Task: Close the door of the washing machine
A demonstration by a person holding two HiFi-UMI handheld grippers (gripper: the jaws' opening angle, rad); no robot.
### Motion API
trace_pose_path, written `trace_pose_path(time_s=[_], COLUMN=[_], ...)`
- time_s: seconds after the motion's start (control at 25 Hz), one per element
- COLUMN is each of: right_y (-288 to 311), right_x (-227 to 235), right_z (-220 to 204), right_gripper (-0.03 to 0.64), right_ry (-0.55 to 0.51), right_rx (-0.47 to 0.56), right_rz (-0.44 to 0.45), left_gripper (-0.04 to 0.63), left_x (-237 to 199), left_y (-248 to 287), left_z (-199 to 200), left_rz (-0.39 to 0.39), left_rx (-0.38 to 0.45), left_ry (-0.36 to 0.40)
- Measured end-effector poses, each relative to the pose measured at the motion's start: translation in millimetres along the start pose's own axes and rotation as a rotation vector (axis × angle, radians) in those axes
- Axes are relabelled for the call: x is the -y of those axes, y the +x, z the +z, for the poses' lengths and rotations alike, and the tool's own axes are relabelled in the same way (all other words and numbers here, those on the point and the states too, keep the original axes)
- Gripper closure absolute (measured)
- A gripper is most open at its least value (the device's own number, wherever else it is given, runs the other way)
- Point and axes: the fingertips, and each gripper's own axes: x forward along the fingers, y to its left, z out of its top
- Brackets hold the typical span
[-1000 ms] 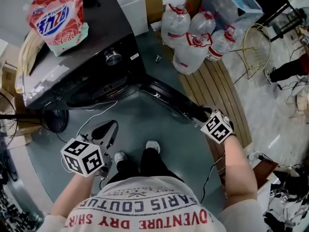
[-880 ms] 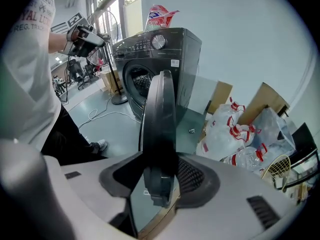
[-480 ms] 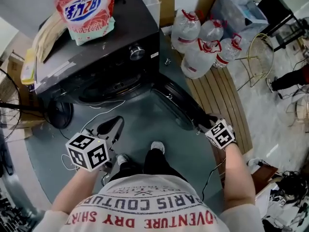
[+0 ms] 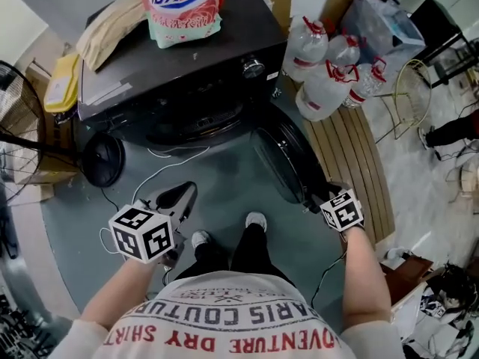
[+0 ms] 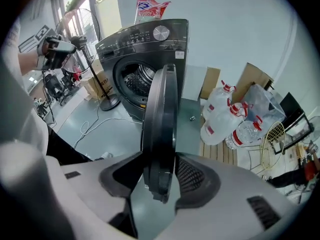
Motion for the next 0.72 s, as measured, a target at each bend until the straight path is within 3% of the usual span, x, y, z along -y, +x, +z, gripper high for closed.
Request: trace_pose_path(time_s=[0.72], right_y=[22.6], right_x=[-118.3], right_z=[33.5], right_gripper=[0.411], right_ry=[0.318], right_rx=[0.086], right_rz=[-0.009], left_gripper=[0.561], left_x=[-61.6], left_y=[-103.1], left_z=[-56.1], left_rz=[0.041], left_rx=[0.054], left_ry=[-0.033])
